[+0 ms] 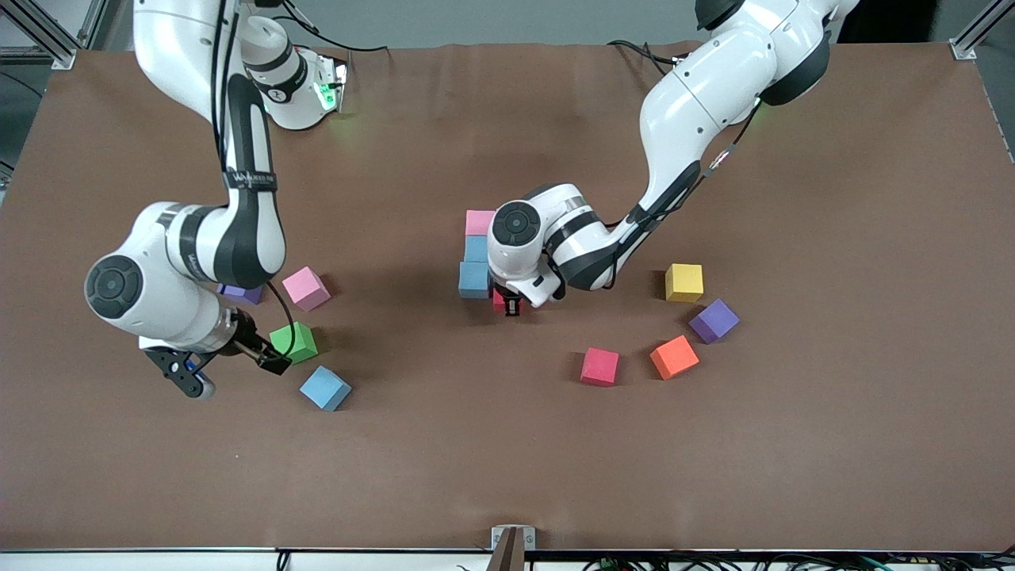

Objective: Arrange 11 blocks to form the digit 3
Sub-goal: 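Grasp the blue cube with the right gripper while the left gripper places red, then carry the blue cube center with the right gripper while the left gripper withdraws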

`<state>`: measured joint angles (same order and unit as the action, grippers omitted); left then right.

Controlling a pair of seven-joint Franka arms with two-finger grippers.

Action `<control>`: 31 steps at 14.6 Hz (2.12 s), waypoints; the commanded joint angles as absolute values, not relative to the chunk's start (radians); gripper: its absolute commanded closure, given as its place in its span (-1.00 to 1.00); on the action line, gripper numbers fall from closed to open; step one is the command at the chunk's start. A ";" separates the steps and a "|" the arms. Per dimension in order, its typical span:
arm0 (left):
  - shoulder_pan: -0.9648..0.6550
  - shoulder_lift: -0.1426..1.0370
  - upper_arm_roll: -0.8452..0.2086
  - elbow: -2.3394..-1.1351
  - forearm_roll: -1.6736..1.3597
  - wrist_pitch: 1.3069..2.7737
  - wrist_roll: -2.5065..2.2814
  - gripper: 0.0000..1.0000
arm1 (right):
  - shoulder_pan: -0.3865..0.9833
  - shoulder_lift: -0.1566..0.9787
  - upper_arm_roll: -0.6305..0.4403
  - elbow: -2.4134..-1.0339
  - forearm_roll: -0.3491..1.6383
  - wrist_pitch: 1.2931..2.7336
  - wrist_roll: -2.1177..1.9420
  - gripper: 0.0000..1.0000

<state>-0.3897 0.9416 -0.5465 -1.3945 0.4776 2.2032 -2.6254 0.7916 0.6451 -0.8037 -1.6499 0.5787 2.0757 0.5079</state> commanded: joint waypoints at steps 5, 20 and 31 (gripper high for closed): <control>-0.416 0.916 -0.528 -1.445 0.466 2.174 -2.715 0.04 | 0.647 0.724 -0.634 -1.600 0.618 2.229 0.526 -1.00; -0.431 0.919 -0.528 -1.440 0.480 2.178 -2.648 0.02 | 0.664 0.923 -0.630 -1.381 0.601 2.155 0.680 -0.99; -0.439 0.916 -0.529 -1.430 0.476 2.183 -2.648 0.02 | 0.693 0.928 -0.632 -1.419 0.588 2.152 0.621 -0.07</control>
